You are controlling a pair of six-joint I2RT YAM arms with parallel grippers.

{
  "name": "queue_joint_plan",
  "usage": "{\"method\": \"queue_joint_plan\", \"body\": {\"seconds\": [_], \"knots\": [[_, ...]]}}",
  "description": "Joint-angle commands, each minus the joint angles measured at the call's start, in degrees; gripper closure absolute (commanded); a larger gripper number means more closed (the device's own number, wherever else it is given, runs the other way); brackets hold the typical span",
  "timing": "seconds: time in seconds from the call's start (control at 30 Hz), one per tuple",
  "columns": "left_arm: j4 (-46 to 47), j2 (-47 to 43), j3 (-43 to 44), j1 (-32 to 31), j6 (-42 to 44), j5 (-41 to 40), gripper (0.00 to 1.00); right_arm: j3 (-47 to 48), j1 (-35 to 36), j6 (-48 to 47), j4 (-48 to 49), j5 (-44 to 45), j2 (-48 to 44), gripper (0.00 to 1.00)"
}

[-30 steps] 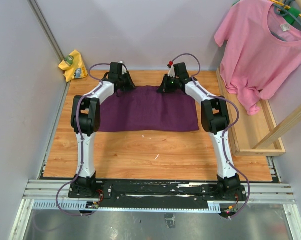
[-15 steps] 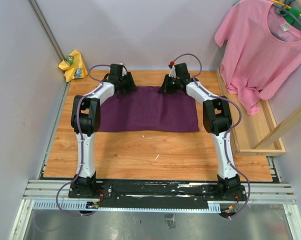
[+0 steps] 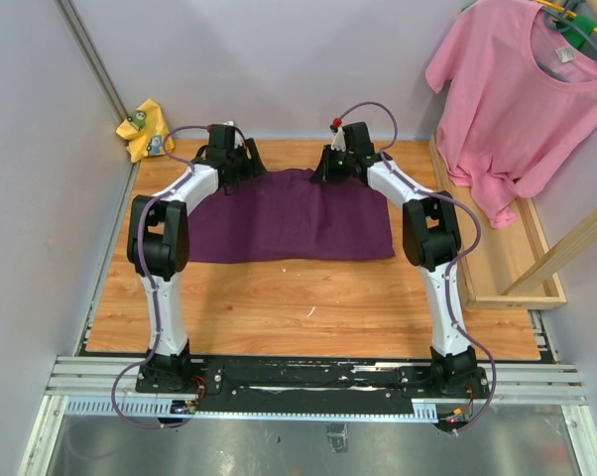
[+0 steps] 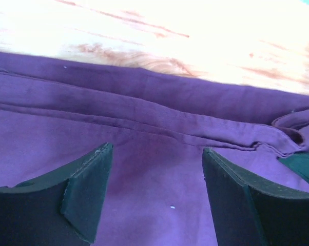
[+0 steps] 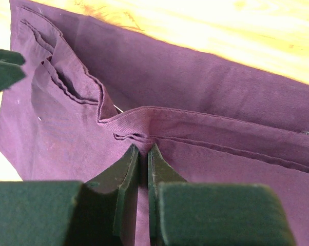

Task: Open and lay out the surgical kit
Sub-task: Open the surgical kit at the center of the board.

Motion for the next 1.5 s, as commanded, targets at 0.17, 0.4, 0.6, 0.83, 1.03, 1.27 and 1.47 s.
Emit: {"method": "queue_joint_plan", "body": {"seconds": [0.17,0.4,0.6,0.83,1.03,1.27,1.47], "knots": [[4.0,-6.2,-1.8,0.5,0.1,-0.1,0.20,0.7,1.2,-0.6,1.4,-0.3,-2.8,0.99],[1.6,-3.9,-1.6,0.2,0.7,6.5,0.21,0.4,1.2,-0.8,1.5,0.0,-3.9,0.99],[2.3,-3.4,-4.7,-0.4,1.1,6.9,0.22,-1.0,1.2,-0.3,3.1,-0.8,-5.6,0.99],[2.1,-2.3,-4.9,-1.3,1.9,6.6,0.23,-3.3,1.4,0.2,5.9,-2.3,-8.0,0.99],[2.4,-0.7,-4.4,-1.3,2.1,5.2,0.24,-4.2,2.1,0.1,6.9,-3.0,-9.1,0.99],[3.0,1.1,-3.1,-1.3,2.0,3.6,0.58,-4.8,2.7,0.1,7.3,-3.2,-9.3,0.99],[3.5,-0.5,-4.0,-1.3,1.7,3.7,0.99,-6.2,2.9,-0.2,7.7,-3.3,-10.4,0.99]]}}
